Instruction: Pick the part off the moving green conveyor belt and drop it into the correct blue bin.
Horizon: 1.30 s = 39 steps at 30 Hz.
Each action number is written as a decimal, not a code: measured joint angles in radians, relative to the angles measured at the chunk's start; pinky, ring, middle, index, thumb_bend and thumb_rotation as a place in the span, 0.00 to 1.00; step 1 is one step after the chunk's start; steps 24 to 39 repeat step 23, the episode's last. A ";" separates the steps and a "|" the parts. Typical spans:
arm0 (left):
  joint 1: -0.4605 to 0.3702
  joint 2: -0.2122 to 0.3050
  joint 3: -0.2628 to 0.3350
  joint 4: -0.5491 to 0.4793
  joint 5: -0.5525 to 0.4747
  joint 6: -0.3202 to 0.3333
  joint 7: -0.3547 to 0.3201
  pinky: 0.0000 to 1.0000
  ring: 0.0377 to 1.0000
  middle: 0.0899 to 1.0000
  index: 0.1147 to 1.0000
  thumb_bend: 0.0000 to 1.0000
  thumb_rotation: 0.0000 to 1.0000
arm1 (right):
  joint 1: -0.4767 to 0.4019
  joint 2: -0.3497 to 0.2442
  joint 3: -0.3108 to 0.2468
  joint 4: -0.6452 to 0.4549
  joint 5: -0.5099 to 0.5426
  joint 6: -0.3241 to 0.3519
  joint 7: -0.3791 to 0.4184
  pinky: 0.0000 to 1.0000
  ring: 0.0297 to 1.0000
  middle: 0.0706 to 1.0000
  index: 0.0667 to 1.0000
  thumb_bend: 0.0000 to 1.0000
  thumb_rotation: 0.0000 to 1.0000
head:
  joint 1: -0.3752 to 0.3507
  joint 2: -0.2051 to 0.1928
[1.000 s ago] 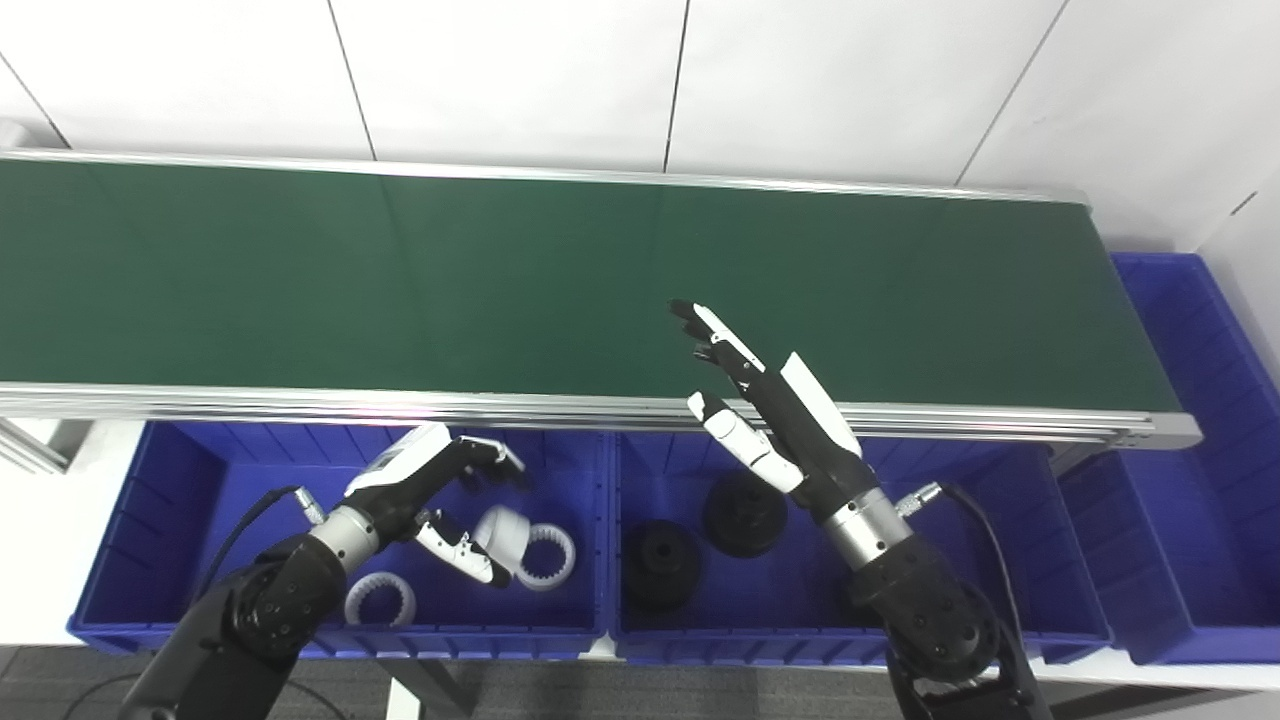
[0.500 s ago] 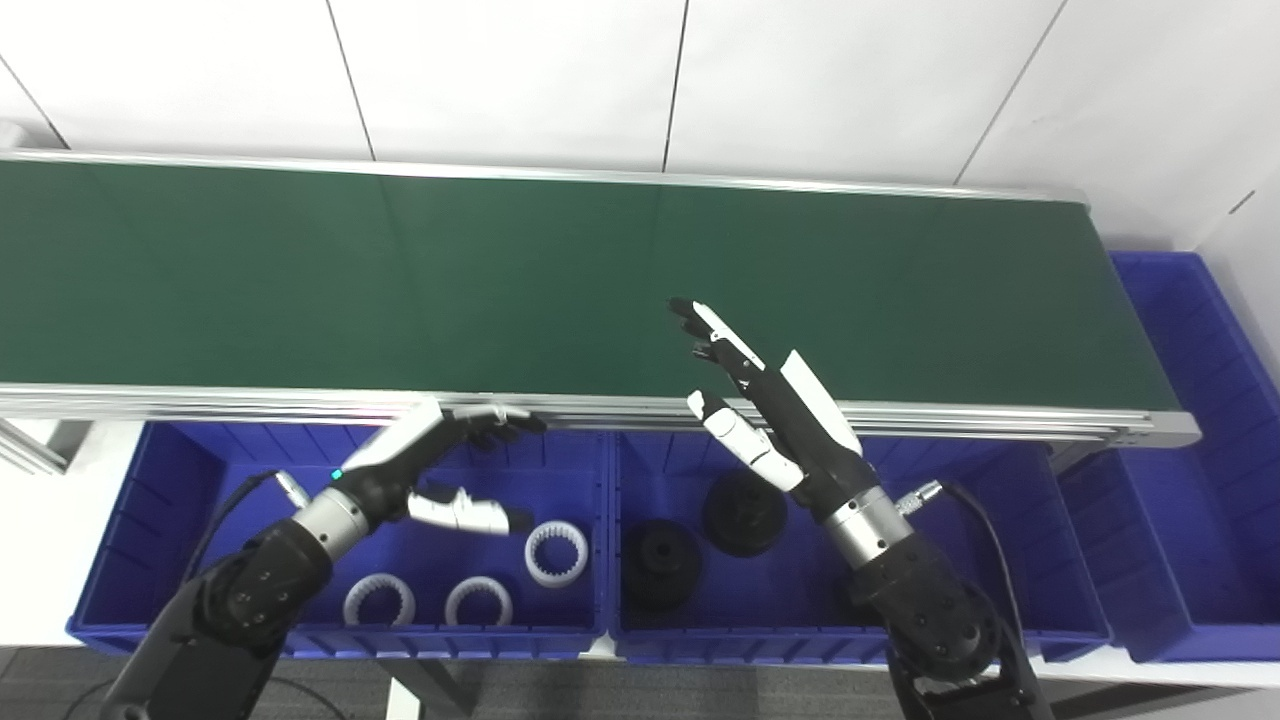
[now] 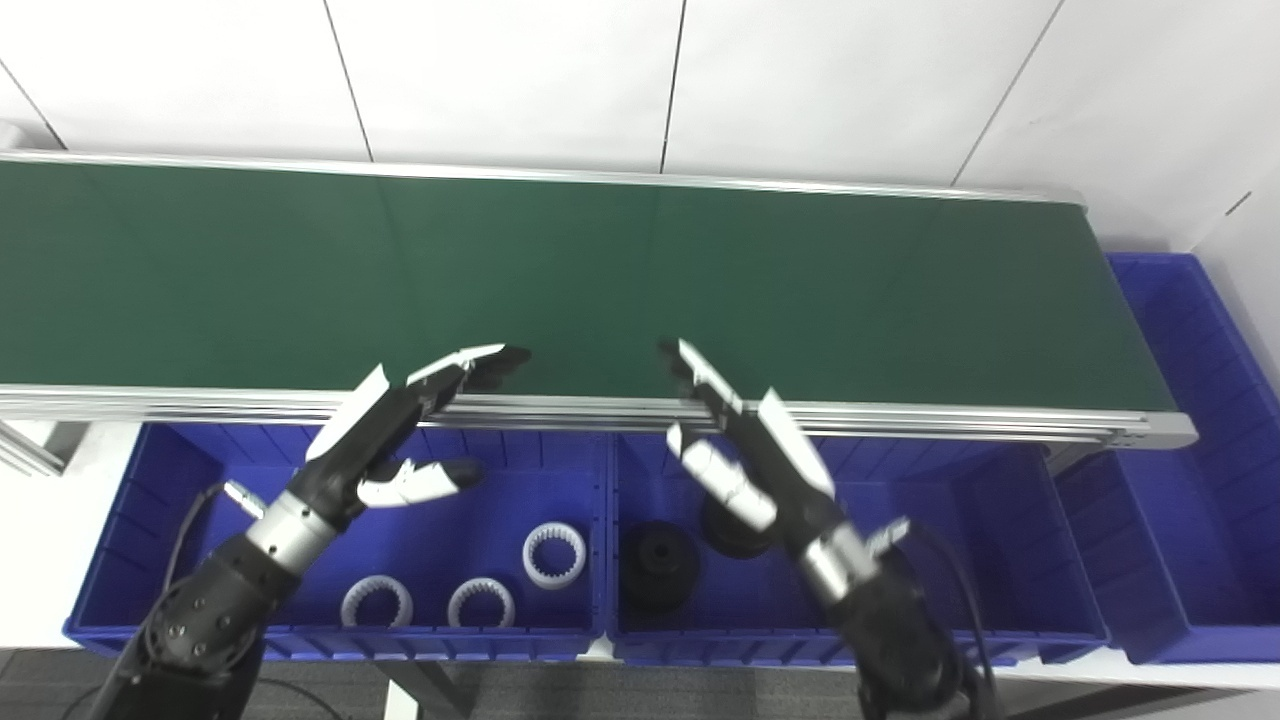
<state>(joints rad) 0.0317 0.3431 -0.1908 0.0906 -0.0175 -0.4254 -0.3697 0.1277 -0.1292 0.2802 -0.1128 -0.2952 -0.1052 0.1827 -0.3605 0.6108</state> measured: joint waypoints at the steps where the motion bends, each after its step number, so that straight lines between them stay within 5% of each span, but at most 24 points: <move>1: 0.007 -0.002 -0.001 0.002 0.000 -0.001 -0.004 0.89 0.93 0.95 0.91 0.64 0.79 | 0.009 -0.002 0.000 0.000 -0.002 -0.006 -0.006 0.93 0.97 1.00 0.98 0.47 1.00 | 0.008 -0.040; 6: 0.012 -0.016 0.006 0.043 -0.021 -0.004 -0.035 0.91 0.94 0.96 0.93 0.63 0.79 | 0.013 -0.013 0.000 0.010 -0.019 -0.079 -0.032 0.91 0.96 1.00 0.97 0.47 1.00 | 0.026 -0.075; 17: 0.015 -0.034 0.047 0.045 -0.047 -0.005 -0.079 0.94 0.97 0.98 0.95 0.60 0.82 | 0.018 0.001 0.018 0.014 -0.025 -0.090 -0.043 0.92 0.97 1.00 0.97 0.48 1.00 | 0.028 -0.006; 39: 0.015 -0.039 0.054 0.045 -0.067 -0.005 -0.102 0.94 0.97 0.98 0.95 0.58 0.81 | 0.000 0.001 0.020 0.016 -0.031 -0.090 -0.043 0.92 0.97 1.00 0.97 0.49 1.00 | 0.035 -0.005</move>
